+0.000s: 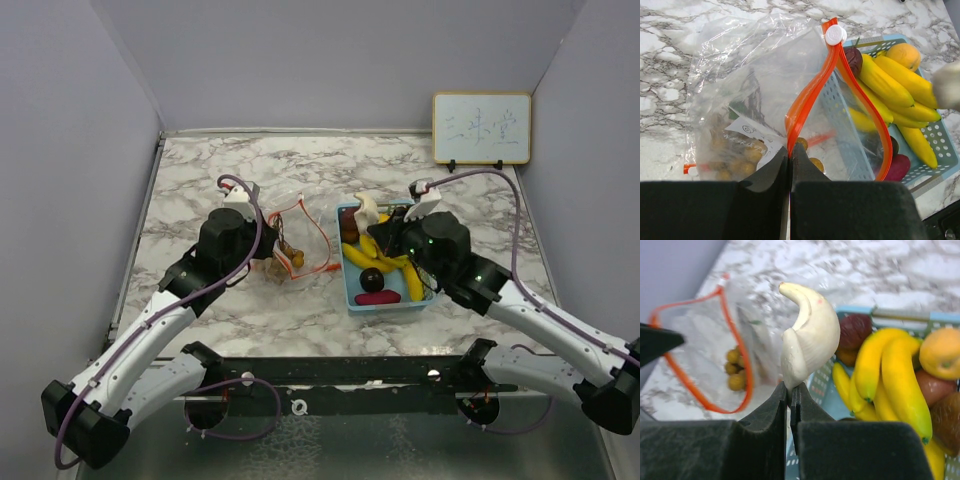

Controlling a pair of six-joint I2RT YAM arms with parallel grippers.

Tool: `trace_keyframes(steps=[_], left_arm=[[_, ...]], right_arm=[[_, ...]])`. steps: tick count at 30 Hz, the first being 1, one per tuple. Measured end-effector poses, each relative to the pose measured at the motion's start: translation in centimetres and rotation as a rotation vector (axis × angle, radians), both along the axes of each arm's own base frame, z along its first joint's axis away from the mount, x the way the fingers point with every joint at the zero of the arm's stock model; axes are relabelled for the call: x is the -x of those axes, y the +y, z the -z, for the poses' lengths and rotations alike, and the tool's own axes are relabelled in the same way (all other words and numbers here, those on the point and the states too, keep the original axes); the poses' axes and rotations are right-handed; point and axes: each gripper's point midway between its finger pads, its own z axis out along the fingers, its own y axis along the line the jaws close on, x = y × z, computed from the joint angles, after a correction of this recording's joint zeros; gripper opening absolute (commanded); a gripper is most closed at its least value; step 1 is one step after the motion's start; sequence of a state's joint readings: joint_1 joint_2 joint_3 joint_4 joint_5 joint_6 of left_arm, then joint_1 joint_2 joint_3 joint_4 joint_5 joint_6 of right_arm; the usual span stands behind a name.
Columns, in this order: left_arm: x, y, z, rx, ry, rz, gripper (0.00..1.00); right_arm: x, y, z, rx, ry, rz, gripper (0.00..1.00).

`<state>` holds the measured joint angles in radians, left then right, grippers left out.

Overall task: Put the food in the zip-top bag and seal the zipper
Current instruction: Pick up the fake vegetable from the bin, then place the fake vegetable in the zipper food storage bag.

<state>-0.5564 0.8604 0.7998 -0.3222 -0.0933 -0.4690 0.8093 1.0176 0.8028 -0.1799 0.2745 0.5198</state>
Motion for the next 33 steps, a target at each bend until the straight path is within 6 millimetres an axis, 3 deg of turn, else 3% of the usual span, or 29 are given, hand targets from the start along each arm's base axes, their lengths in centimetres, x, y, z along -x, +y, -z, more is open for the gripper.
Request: trace_keyframes(steps=[1,4,8,10,17,18,21,24,27,30,33], left_arm=[[0.0,0.0,0.1,-0.002,0.003,0.0,0.0],[-0.2,-0.1,0.4,-0.007,0.012,-0.001,0.0],[-0.3,-0.2,0.9,-0.016,0.026,0.0,0.0],[-0.4,-0.2,1.0,-0.018,0.029,0.0,0.0],[-0.4,-0.3,1.0,-0.016,0.026,0.0,0.0],[-0.4,-0.3,1.0,-0.016,0.026,0.0,0.0],[-0.4,-0.3,0.9,-0.012,0.027,-0.001,0.0],[-0.3,-0.3,0.8,-0.006,0.024,0.0,0.0],[-0.2,-0.3,0.6,-0.002,0.02,0.001,0.0],[-0.2,-0.3,0.4,0.0,0.016,0.001,0.0],[-0.2,-0.3,0.4,0.0,0.016,0.001,0.0]], right_arm=[[0.5,0.1,-2.2,-0.023,-0.049,-0.04,0.02],[1.8,0.7,-5.8,-0.069,-0.137,-0.143,0.02],[3.5,3.4,-7.5,-0.105,-0.187,-0.335,0.02],[4.2,5.2,-7.2,-0.122,-0.182,-0.429,0.02],[5.2,9.9,-2.9,-0.124,-0.093,-0.599,0.02],[5.0,10.3,-2.6,-0.128,-0.091,-0.603,0.06],[4.0,11.4,-0.8,-0.114,-0.058,-0.596,0.34],[2.1,12.3,1.1,-0.078,-0.011,-0.544,0.5],[1.2,12.5,2.1,-0.055,0.009,-0.51,0.55],[1.0,12.1,1.4,-0.057,-0.01,-0.488,0.62],[0.6,10.7,-1.0,-0.07,-0.067,-0.422,0.7]])
